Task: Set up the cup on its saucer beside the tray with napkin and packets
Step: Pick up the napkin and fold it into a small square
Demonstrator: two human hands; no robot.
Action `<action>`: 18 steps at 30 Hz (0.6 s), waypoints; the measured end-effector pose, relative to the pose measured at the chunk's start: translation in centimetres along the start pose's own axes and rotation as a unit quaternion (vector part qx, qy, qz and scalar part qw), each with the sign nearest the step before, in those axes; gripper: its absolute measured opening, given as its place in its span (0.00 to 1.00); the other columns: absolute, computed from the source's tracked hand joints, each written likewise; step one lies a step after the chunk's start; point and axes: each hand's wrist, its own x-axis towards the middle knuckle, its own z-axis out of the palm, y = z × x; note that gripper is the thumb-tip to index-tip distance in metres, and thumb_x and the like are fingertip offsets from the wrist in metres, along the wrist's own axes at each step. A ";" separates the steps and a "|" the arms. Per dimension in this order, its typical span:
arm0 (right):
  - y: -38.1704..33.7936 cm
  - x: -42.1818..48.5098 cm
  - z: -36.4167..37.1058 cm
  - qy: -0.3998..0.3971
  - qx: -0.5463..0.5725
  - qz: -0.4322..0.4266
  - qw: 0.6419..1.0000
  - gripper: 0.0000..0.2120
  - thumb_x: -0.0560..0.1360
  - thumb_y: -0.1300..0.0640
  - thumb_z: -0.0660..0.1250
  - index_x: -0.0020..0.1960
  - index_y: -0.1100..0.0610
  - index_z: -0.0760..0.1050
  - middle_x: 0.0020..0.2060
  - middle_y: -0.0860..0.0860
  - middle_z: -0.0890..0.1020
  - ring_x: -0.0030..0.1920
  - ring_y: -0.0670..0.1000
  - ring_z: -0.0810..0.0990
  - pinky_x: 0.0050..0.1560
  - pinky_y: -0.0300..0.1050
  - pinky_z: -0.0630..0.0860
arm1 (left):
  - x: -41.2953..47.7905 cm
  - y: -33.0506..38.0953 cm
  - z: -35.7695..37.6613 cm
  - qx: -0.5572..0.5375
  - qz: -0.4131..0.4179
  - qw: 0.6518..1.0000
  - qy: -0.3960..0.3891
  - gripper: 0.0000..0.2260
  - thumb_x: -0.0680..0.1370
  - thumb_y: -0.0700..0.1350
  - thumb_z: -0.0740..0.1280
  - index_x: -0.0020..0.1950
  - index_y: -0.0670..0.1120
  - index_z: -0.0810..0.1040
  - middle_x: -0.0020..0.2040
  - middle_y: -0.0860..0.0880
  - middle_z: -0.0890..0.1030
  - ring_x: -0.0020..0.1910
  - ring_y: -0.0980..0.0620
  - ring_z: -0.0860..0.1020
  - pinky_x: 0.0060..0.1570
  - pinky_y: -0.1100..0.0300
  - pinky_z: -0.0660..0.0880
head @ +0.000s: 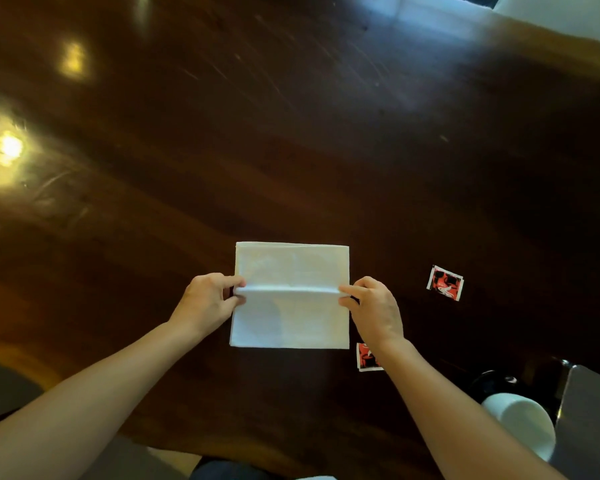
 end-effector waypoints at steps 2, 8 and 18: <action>-0.3 -0.4 0.1 0.002 -0.043 -0.033 0.999 0.06 0.77 0.54 0.71 0.52 0.54 0.84 0.45 0.48 0.79 0.48 0.50 0.77 0.46 0.45 0.76 | 0.1 0.3 -0.1 0.024 0.000 1.000 -0.005 0.07 0.76 0.46 0.72 0.54 0.50 0.85 0.39 0.53 0.77 0.39 0.54 0.76 0.39 0.56 0.76; -1.0 -1.2 -1.9 -0.041 0.033 -0.013 0.999 0.06 0.77 0.57 0.71 0.53 0.56 0.83 0.50 0.49 0.76 0.53 0.48 0.76 0.55 0.45 0.78 | 1.2 1.3 -2.9 0.061 0.045 0.993 -0.086 0.07 0.76 0.49 0.73 0.51 0.48 0.83 0.49 0.53 0.73 0.54 0.52 0.70 0.53 0.55 0.71; -4.9 -3.2 -8.6 -0.077 0.394 0.100 0.910 0.10 0.83 0.52 0.60 0.53 0.58 0.75 0.51 0.57 0.81 0.51 0.55 0.83 0.57 0.58 0.80 | 0.6 7.4 -9.3 -0.447 -0.152 0.849 -0.237 0.20 0.81 0.57 0.61 0.57 0.42 0.82 0.53 0.41 0.85 0.50 0.46 0.85 0.49 0.48 0.81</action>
